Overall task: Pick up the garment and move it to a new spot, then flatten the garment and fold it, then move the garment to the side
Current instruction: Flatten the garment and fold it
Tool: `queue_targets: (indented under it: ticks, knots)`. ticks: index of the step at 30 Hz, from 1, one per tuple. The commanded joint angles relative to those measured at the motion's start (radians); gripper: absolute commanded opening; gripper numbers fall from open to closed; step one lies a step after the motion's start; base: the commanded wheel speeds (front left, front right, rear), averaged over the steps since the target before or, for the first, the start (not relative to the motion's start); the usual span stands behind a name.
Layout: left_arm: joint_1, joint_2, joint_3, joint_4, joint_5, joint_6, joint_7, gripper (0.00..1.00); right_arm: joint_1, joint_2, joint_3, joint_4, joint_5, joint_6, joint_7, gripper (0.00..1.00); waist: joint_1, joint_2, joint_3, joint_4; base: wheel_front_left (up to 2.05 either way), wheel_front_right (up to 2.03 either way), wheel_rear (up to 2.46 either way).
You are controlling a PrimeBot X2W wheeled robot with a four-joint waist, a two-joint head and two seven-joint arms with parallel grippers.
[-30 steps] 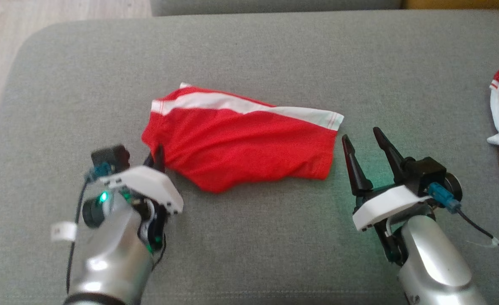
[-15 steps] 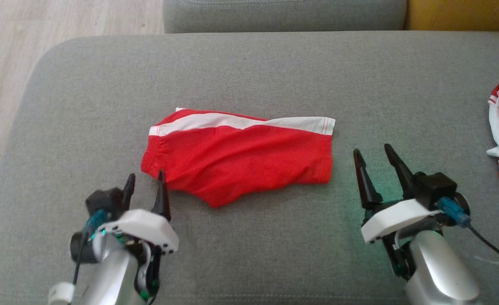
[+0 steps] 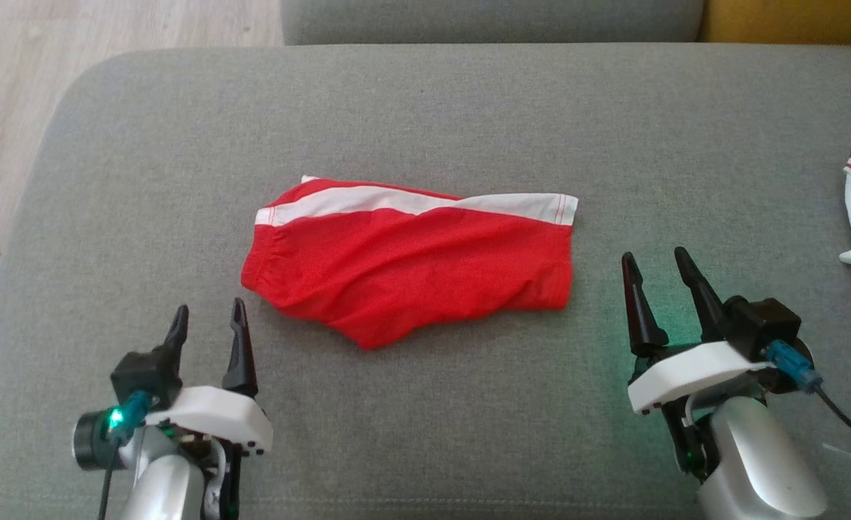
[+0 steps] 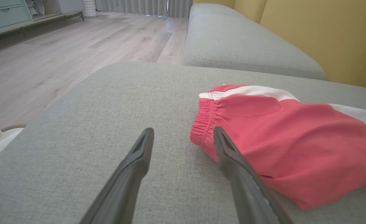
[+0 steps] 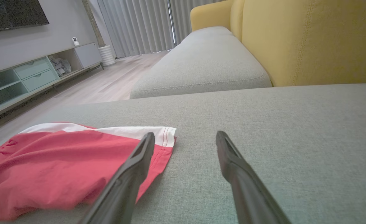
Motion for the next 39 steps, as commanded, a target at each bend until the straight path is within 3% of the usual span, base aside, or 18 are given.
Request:
queue_targets:
  ticks: [1,11,20,28,35,36,37,39]
  knots:
    - [-0.021,0.010,0.043,-0.040,0.015,-0.005,-0.012,1.00,-0.017,0.009,0.020,-0.027,0.005,0.007,-0.011,1.00,0.0000,0.0000,0.007,-0.001,0.00,0.00,0.00]
    - [-0.080,0.005,0.064,-0.039,0.042,-0.039,-0.012,1.00,-0.096,0.009,0.049,0.039,-0.004,0.007,-0.011,1.00,0.0000,0.0000,0.078,-0.005,0.00,0.00,0.00]
    - [-0.153,0.003,0.044,-0.027,0.043,-0.066,-0.012,1.00,-0.236,0.009,0.086,0.157,0.071,0.007,-0.011,1.00,0.0000,0.0000,0.154,0.028,0.00,0.00,0.00]
    - [-0.164,0.002,0.011,-0.020,0.007,-0.064,-0.012,1.00,-0.347,0.009,0.120,0.302,0.119,0.007,-0.011,1.00,0.0000,0.0000,0.186,0.067,0.00,0.00,0.00]
    - [-0.164,0.002,-0.005,-0.024,-0.015,-0.055,-0.012,1.00,-0.387,0.009,0.129,0.357,0.128,0.007,-0.011,1.00,0.0000,0.0000,0.200,0.086,0.00,0.00,0.00]
    - [-0.163,0.002,-0.006,-0.024,-0.017,-0.054,-0.012,1.00,-0.390,0.009,0.131,0.360,0.125,0.007,-0.011,0.82,0.0000,0.0000,0.200,0.087,0.00,0.00,0.00]
    - [-0.163,0.002,-0.007,-0.023,-0.019,-0.055,-0.012,1.00,-0.391,0.009,0.132,0.362,0.123,0.007,-0.011,0.48,0.0000,0.0000,0.199,0.087,0.00,0.00,0.00]
    - [-0.162,0.002,-0.010,-0.017,-0.020,-0.055,-0.012,1.00,-0.390,0.009,0.134,0.364,0.124,0.007,-0.011,0.00,0.0000,0.0000,0.194,0.085,0.00,0.00,0.00]
